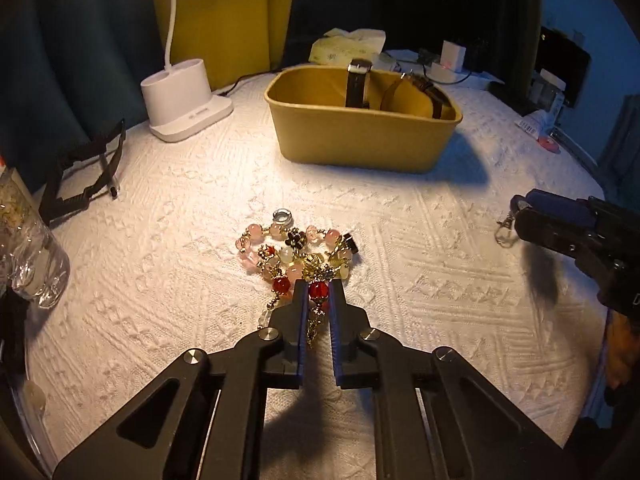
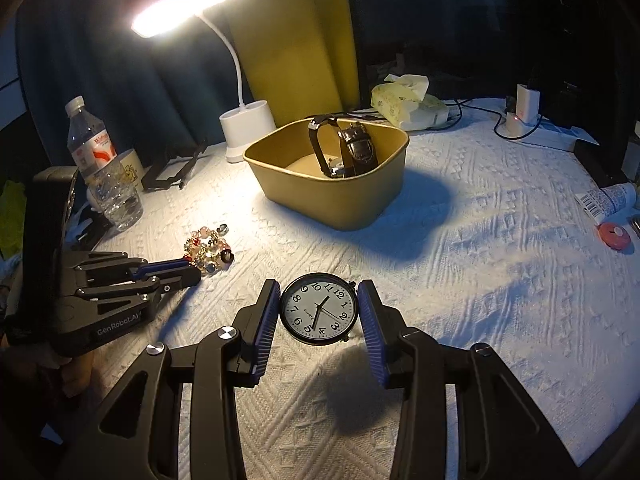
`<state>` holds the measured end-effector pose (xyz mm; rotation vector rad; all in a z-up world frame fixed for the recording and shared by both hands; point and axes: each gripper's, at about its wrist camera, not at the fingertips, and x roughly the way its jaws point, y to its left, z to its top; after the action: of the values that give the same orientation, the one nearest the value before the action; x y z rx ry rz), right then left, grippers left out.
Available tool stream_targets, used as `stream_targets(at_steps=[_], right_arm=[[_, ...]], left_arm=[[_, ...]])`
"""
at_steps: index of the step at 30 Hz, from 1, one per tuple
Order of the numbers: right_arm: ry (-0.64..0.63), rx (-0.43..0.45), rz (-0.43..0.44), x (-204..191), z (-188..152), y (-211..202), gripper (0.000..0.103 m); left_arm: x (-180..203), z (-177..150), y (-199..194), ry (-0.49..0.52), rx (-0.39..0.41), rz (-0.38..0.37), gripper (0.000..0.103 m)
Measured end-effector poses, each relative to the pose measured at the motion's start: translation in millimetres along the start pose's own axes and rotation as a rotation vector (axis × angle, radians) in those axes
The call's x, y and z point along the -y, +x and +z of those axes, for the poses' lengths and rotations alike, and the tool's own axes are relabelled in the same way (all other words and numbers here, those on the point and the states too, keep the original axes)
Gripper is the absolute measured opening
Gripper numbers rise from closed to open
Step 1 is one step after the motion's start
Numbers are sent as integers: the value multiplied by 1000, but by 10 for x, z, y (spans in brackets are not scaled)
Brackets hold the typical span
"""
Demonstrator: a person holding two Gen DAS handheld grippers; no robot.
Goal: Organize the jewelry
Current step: 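Carry the pocket watch and beaded bracelet over the tan box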
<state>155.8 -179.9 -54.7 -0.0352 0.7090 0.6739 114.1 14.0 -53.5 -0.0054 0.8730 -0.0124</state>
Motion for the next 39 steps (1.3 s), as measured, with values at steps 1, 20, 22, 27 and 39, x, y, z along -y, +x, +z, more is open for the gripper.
stream_targets(at_steps=[1, 20, 22, 27, 39], right_arm=[[-3, 5, 3, -3, 6, -12, 40], [-38, 85, 27, 7, 298, -84, 40], [-42, 92, 25, 22, 351, -66, 40], [-46, 114, 34, 59, 496, -14, 40], [-56, 105, 76, 38, 728, 341, 40]], left_arm=[[3, 7, -47, -3, 14, 1, 11], [-39, 472, -576, -62, 213, -45, 11], [-40, 547, -580, -67, 232, -52, 11], [-23, 682, -518, -58, 247, -61, 11], [-82, 1024, -245, -43, 282, -90, 11]])
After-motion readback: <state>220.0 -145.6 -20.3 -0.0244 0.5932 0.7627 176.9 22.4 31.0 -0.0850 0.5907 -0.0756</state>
